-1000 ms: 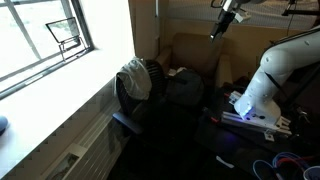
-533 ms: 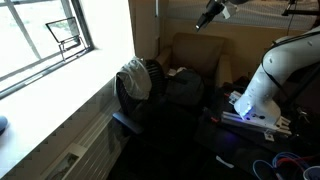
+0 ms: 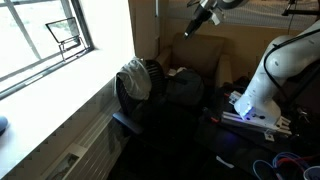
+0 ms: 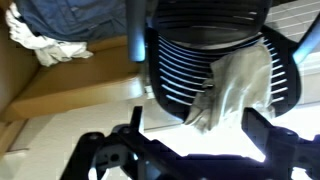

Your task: Move the gray cloth to the armrest of the brown chair

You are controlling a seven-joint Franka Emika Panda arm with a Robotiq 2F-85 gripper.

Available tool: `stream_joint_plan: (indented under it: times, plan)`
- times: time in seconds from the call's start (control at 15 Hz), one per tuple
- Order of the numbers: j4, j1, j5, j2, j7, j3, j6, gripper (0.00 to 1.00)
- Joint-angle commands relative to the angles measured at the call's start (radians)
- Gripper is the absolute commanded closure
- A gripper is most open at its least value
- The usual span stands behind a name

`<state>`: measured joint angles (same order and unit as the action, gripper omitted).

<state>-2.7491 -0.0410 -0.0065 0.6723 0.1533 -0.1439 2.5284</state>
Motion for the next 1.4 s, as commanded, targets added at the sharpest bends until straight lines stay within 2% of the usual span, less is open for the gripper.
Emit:
stream_joint_plan:
  times: [0.0,0.2,0.33,0.4,0.53,0.67,0.8,0.87,1.0,1.07,1.13,1.2,1.33]
  plan:
    - [0.106,-0.201,0.14,-0.209,0.07,0.016,0.06,0.0]
    - [0.243,-0.352,0.276,-0.387,0.17,0.02,0.035,0.0]
    - [0.357,-0.401,0.368,-0.506,0.268,0.027,-0.022,0.0]
    - [0.229,-0.327,0.321,-0.37,0.184,0.08,0.031,0.0]
    - [0.314,-0.337,0.36,-0.472,0.229,0.102,0.011,0.0]
    - [0.319,-0.329,0.37,-0.489,0.202,0.115,0.036,0.0]
    - [0.323,-0.351,0.577,-0.593,0.252,0.125,0.069,0.0]
    - [0.328,-0.495,0.666,-0.636,0.281,0.018,0.073,0.0]
    - [0.361,-0.575,0.84,-0.671,0.351,-0.013,0.005,0.0]
    - [0.361,-0.563,0.932,-0.744,0.398,0.033,0.059,0.0]
    - [0.375,-0.457,1.019,-0.794,0.454,0.167,0.095,0.0]
    - [0.382,-0.451,1.067,-0.856,0.467,0.205,0.156,0.0]
    - [0.371,-0.407,0.998,-0.975,0.394,0.279,0.341,0.0]
